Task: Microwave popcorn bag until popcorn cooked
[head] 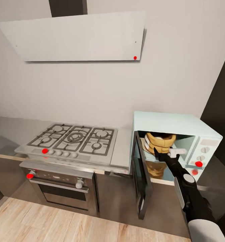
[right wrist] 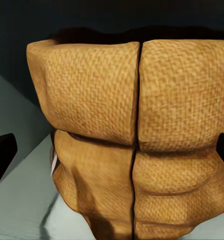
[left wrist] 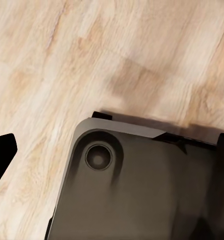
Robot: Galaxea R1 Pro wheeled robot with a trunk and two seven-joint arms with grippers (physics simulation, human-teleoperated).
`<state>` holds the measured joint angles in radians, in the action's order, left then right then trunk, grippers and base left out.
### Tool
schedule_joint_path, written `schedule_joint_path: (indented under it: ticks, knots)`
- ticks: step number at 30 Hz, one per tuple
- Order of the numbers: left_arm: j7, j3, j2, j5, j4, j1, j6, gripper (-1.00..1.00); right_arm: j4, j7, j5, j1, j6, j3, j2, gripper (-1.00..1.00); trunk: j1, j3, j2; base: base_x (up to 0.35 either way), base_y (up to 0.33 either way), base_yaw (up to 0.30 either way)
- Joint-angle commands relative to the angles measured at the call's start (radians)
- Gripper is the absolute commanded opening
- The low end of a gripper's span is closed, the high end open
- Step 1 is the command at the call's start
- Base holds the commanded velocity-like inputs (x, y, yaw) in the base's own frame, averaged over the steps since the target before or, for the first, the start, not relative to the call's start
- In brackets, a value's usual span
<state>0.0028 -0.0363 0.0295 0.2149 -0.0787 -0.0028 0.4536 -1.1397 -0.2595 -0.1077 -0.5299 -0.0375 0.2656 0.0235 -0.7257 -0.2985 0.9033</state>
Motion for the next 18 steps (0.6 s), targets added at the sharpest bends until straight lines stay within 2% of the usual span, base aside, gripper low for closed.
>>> schedule_joint_path:
  ticks: [1, 18]
  knots:
    - [0.0, -0.003, 0.001, 0.0, 0.0, 0.0, 0.003, 1.0, 0.0, -0.006, -0.01, -0.001, -0.004, 0.003, -0.001, 1.0, 0.0, -0.001, 0.001, 0.061, 0.0, 0.0]
    - [0.0, -0.004, 0.001, 0.0, 0.0, 0.0, 0.002, 1.0, -0.002, -0.006, -0.012, -0.001, -0.004, 0.003, -0.001, 1.0, 0.0, -0.001, 0.001, 0.029, 0.0, 0.0]
